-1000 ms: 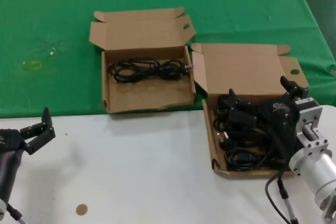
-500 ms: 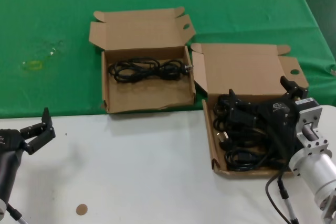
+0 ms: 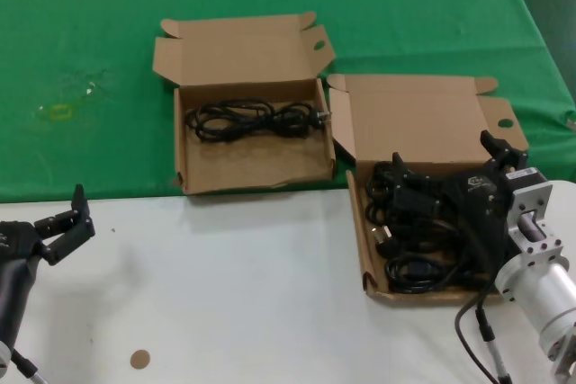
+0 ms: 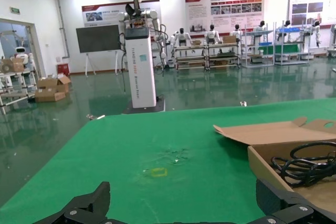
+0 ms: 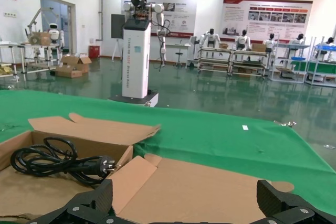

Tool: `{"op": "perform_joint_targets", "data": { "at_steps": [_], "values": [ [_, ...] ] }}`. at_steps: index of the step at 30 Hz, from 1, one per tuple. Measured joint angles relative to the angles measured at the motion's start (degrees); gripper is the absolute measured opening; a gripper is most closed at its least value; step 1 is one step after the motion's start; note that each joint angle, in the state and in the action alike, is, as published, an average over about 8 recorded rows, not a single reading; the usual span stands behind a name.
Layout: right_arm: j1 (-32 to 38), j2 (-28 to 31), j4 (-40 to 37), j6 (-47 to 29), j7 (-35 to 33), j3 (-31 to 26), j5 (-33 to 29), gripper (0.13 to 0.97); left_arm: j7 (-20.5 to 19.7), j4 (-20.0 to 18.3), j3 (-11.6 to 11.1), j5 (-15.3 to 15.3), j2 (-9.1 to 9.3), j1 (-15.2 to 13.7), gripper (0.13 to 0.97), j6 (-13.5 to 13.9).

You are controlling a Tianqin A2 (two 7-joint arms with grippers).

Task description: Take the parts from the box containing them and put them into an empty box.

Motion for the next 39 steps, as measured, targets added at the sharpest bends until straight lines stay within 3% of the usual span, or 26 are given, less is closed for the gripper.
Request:
{"op": "perform_joint_targets", "data": {
  "at_steps": [39],
  "values": [
    [0.0,0.0,0.0,0.0,0.0,0.0,0.0,0.966,0.0,0.0,0.0,0.0,0.00,0.0,0.966,0.0]
  ]
}}
